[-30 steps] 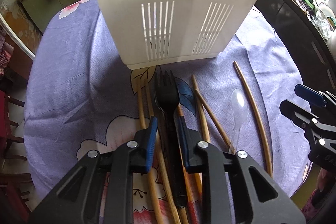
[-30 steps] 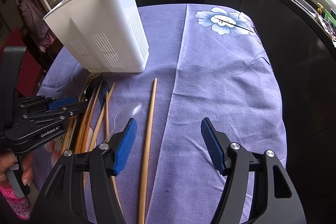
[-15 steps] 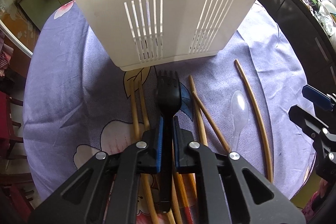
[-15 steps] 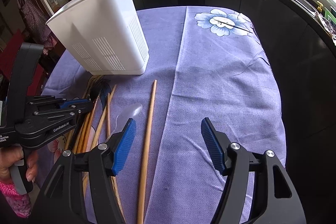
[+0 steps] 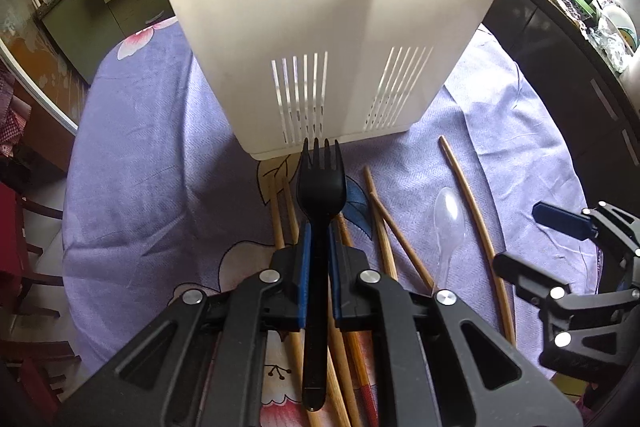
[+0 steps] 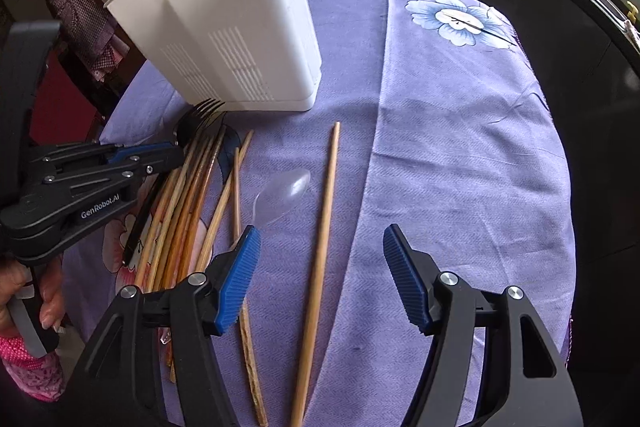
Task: Organize utensils
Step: 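Grasp the clear plastic knife with the right gripper while the left gripper holds the fork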
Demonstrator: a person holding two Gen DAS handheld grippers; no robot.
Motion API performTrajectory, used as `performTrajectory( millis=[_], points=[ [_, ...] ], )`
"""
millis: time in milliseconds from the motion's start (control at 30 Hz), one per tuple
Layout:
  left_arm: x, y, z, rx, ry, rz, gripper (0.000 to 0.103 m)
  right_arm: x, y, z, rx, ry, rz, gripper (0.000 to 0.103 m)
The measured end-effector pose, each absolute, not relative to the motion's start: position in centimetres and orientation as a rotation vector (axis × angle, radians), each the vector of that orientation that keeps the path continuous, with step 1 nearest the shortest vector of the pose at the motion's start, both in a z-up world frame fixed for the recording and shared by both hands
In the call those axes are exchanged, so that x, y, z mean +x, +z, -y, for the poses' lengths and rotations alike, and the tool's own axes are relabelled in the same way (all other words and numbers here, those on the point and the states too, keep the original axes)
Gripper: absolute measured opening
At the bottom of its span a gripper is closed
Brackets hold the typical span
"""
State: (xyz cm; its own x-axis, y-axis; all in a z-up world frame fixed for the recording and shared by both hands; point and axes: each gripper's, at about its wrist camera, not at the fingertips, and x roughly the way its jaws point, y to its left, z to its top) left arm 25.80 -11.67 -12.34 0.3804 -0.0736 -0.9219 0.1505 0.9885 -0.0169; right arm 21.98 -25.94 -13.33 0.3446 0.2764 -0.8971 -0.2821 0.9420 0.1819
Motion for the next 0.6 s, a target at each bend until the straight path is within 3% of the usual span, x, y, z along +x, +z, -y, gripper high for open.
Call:
performTrajectory(
  millis=[167, 300, 433, 600],
  points=[
    [24.7, -11.1, 10.9, 0.087, -0.142, -1.13, 0.008, 21.9, -13.7, 23.3, -0.014, 0.379, -1.189, 0.044],
    [23.9, -10.5, 10.8, 0.092, -0.149, -1.11, 0.008, 22.2, -14.1, 22.3, 0.012, 0.387, -1.233, 0.04],
    [23.2, -10.0, 10.6, 0.09, -0.167, -1.092, 0.008, 22.4, -14.9, 21.7, 0.021, 0.363, -1.278, 0.027],
    [22.8, -9.8, 10.5, 0.085, -0.191, -1.078, 0.008, 23.5, -15.6, 21.4, 0.069, 0.343, -1.312, 0.027]
  ],
)
